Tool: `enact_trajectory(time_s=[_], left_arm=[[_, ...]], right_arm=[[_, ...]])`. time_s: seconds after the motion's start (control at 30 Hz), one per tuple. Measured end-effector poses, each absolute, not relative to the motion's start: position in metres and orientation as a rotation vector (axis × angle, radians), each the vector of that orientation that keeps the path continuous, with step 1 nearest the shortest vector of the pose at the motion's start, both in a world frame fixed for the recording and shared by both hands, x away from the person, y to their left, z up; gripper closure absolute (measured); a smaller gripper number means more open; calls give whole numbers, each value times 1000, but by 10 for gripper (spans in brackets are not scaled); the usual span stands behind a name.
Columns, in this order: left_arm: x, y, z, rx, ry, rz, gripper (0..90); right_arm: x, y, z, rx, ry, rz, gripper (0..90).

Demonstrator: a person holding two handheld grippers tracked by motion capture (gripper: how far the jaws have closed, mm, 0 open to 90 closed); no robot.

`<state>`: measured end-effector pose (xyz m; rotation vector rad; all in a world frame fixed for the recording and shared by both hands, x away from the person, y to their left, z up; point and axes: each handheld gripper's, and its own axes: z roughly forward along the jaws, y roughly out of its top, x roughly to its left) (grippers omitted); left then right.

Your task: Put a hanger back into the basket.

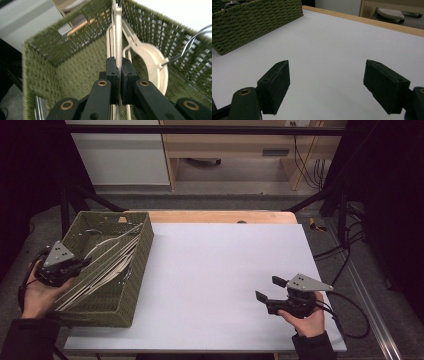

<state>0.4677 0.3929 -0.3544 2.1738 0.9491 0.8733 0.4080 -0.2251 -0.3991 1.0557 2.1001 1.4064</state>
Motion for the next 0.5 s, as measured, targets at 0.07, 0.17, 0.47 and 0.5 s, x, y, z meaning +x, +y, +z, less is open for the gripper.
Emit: enact_trajectory(time_s=[0.07, 0.17, 0.47, 0.5], left_arm=[[469, 393, -364, 2173, 971, 864, 863], [471, 394, -379, 2154, 1025, 839, 858], [479, 389, -397, 2289, 1067, 657, 774], [480, 388, -397, 2313, 1064, 643, 760]], right_arm=[[408, -225, -399, 1058, 2101, 1404, 218], [408, -224, -400, 1062, 2102, 1402, 218], [409, -223, -401, 1061, 2107, 1398, 220], [408, -223, -401, 1059, 2108, 1399, 220]])
